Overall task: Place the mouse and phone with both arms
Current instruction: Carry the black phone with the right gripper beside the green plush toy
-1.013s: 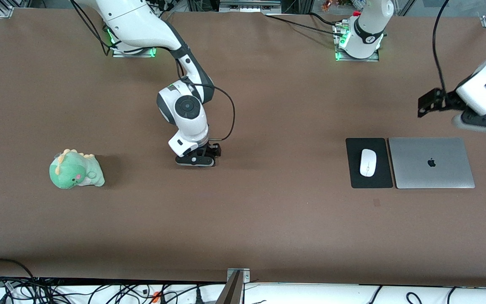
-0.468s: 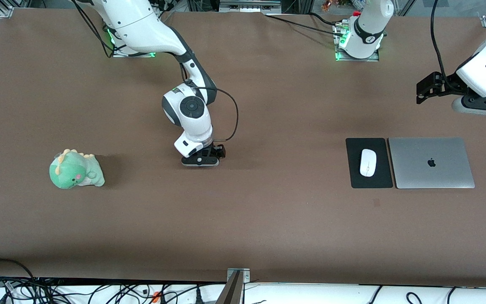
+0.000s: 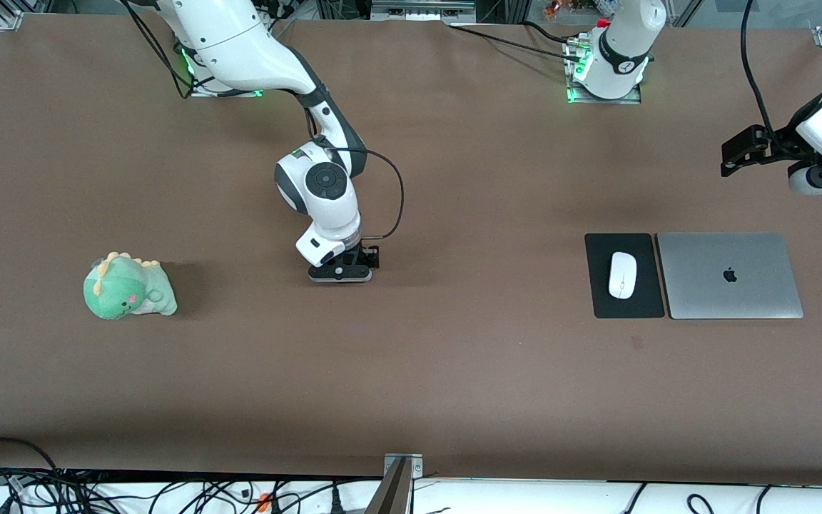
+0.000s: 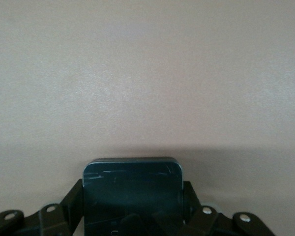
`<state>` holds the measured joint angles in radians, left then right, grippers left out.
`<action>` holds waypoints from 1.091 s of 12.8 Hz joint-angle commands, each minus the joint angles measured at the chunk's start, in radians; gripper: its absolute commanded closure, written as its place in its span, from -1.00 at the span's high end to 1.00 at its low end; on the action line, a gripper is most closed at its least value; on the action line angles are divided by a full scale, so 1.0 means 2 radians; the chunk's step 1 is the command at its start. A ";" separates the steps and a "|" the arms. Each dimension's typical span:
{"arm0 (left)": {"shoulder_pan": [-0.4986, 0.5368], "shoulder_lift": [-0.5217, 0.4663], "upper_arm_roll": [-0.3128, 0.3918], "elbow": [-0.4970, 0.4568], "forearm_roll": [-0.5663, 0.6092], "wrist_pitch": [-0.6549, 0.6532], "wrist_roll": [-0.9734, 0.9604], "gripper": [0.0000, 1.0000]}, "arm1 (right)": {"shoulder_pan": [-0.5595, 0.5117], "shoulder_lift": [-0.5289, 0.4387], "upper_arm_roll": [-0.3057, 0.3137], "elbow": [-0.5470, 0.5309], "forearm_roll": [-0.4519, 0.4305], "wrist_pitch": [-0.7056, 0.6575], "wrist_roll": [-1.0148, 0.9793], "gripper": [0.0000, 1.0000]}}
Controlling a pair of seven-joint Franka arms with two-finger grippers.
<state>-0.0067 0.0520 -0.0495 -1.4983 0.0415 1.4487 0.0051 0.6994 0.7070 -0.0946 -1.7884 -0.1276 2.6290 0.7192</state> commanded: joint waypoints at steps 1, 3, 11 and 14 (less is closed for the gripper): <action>-0.007 -0.001 0.003 0.007 -0.005 -0.010 -0.003 1.00 | -0.007 -0.001 -0.004 0.030 -0.011 -0.055 -0.018 -0.97; -0.007 -0.001 0.003 0.009 -0.004 -0.008 0.000 1.00 | -0.027 -0.001 -0.004 0.062 -0.008 -0.110 -0.085 -0.98; -0.004 0.005 0.004 0.010 -0.003 -0.005 0.001 1.00 | -0.182 -0.048 -0.001 -0.039 0.001 -0.005 -0.257 -1.00; -0.004 0.007 0.003 0.010 -0.004 -0.005 0.001 1.00 | -0.210 -0.056 -0.001 -0.068 0.001 0.010 -0.281 -1.00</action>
<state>-0.0118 0.0572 -0.0486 -1.4972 0.0415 1.4477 0.0044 0.3120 0.6563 -0.1174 -1.8475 -0.1293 2.6240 0.1964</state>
